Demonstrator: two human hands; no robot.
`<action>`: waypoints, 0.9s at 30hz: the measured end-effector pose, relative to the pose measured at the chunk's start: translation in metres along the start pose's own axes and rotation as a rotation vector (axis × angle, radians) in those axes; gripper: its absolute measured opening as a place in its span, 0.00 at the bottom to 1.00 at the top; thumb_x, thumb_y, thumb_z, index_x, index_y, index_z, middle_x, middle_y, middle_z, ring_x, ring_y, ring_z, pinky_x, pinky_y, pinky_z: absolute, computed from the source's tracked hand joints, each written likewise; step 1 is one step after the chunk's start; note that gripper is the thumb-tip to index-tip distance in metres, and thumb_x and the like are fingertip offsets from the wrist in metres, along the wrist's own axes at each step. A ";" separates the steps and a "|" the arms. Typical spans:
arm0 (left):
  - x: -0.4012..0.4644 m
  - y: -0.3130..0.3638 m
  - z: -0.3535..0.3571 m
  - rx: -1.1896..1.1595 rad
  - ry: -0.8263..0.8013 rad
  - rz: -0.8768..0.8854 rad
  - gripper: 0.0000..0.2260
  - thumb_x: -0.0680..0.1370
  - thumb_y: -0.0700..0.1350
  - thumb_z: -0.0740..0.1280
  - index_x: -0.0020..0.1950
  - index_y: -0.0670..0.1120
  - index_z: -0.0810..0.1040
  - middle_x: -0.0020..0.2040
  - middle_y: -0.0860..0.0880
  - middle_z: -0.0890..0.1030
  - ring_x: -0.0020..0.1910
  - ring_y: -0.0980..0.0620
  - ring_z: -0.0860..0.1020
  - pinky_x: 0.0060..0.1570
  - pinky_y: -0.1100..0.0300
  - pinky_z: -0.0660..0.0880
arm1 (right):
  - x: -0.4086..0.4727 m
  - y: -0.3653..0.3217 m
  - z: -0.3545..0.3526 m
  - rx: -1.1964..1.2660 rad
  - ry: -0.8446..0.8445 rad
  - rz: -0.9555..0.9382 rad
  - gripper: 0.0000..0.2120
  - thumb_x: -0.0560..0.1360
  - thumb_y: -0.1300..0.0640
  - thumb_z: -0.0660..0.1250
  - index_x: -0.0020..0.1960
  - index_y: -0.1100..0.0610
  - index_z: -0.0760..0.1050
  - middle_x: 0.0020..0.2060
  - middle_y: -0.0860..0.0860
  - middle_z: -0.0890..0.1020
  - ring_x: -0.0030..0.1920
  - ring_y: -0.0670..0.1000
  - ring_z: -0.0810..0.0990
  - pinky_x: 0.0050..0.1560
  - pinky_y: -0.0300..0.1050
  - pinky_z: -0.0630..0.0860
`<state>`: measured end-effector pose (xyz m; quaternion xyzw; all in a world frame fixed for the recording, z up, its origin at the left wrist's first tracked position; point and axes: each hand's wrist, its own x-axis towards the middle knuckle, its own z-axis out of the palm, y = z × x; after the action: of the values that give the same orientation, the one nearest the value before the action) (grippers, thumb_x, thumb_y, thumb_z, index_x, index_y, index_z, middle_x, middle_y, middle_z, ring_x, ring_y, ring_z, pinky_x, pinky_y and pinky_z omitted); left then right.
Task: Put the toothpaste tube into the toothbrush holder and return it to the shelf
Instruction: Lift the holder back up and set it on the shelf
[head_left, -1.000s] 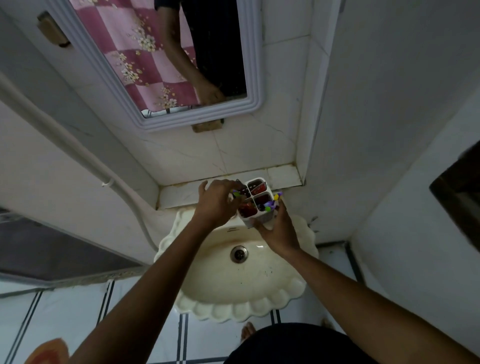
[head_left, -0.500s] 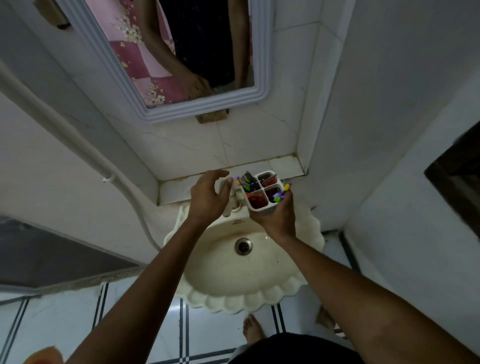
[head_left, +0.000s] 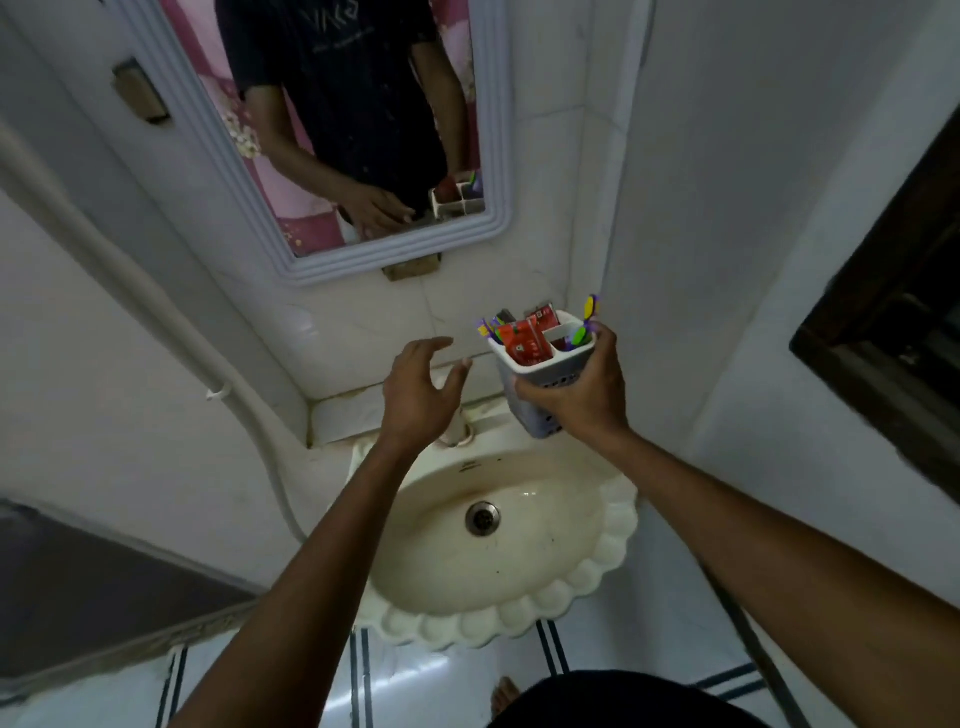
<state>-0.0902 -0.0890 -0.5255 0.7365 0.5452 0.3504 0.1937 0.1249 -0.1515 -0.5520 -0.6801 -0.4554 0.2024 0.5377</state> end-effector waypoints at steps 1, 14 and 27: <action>0.004 0.005 -0.004 0.001 0.013 0.004 0.19 0.81 0.56 0.72 0.68 0.48 0.81 0.66 0.50 0.82 0.68 0.48 0.79 0.69 0.44 0.74 | 0.007 -0.009 -0.002 0.016 -0.005 -0.025 0.57 0.56 0.38 0.88 0.77 0.53 0.67 0.67 0.49 0.81 0.64 0.49 0.82 0.62 0.47 0.83; 0.072 0.152 -0.102 0.015 0.300 0.255 0.20 0.82 0.57 0.70 0.70 0.47 0.80 0.65 0.48 0.82 0.64 0.50 0.79 0.65 0.46 0.78 | 0.085 -0.194 -0.099 0.283 0.178 -0.447 0.52 0.58 0.37 0.88 0.72 0.58 0.71 0.66 0.55 0.80 0.66 0.57 0.82 0.63 0.58 0.83; 0.172 0.311 -0.232 -0.045 0.592 0.486 0.19 0.82 0.58 0.70 0.71 0.52 0.79 0.68 0.54 0.79 0.61 0.70 0.76 0.64 0.65 0.77 | 0.175 -0.412 -0.201 0.533 0.368 -0.588 0.49 0.54 0.31 0.87 0.66 0.50 0.73 0.62 0.46 0.83 0.61 0.50 0.85 0.65 0.52 0.83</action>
<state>-0.0235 -0.0527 -0.1078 0.7068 0.3792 0.5955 -0.0447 0.2013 -0.1120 -0.0690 -0.3839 -0.4579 0.0266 0.8014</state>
